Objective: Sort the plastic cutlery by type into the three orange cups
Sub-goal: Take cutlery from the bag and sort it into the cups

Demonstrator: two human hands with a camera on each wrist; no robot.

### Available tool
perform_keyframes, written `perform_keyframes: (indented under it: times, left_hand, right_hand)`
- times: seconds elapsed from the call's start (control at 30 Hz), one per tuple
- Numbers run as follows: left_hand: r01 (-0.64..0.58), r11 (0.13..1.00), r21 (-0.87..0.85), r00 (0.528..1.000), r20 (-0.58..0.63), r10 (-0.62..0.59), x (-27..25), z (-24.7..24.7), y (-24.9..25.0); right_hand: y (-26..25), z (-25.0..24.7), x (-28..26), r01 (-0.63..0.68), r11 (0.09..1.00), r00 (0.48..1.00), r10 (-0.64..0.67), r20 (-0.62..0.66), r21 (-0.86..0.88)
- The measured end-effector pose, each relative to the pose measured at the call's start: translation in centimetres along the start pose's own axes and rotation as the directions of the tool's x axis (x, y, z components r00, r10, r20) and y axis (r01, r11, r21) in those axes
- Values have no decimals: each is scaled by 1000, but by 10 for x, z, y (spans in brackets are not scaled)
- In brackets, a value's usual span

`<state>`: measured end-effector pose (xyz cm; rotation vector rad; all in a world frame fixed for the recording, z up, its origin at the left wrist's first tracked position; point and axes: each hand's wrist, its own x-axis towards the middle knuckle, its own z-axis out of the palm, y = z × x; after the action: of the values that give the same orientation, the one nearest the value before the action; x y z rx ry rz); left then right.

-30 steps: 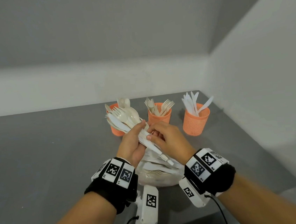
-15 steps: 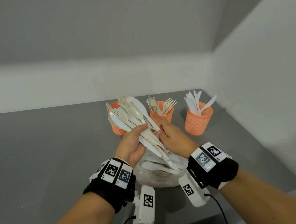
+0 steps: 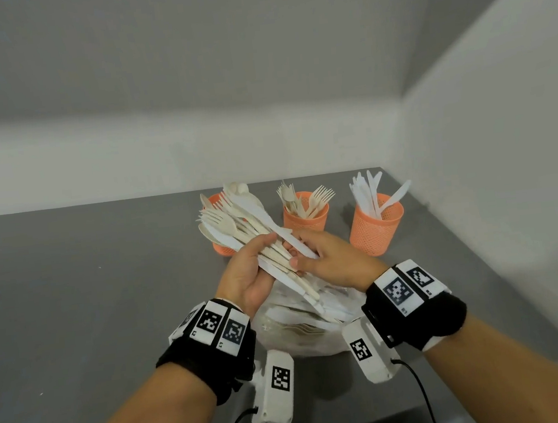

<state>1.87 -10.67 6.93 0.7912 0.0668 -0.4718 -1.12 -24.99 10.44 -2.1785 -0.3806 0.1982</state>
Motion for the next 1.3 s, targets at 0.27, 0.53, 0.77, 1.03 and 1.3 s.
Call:
perform_keyframes:
  times: [0.27, 0.53, 0.77, 1.03, 1.3]
  left_hand:
    - [-42, 994, -100, 998, -59, 36, 6, -3, 9]
    - [-82, 996, 32, 996, -45, 83, 5, 5, 3]
    - [-135, 991, -4, 972, -194, 131, 13, -10, 11]
    - [-19, 979, 202, 993, -113, 43, 6, 4, -4]
    - [-104, 961, 258, 995, 33, 99, -3, 12, -4]
  right_hand:
    - [15, -10, -3, -82, 995, 996, 80, 37, 53]
    - [12, 6, -5, -27, 999, 999, 26, 23, 35]
    - [35, -10, -18, -214, 975, 976, 216, 35, -58]
    - [-3, 11, -10, 145, 989, 971, -150, -185, -43]
    - [-7, 15, 3, 149, 973, 984, -163, -67, -175]
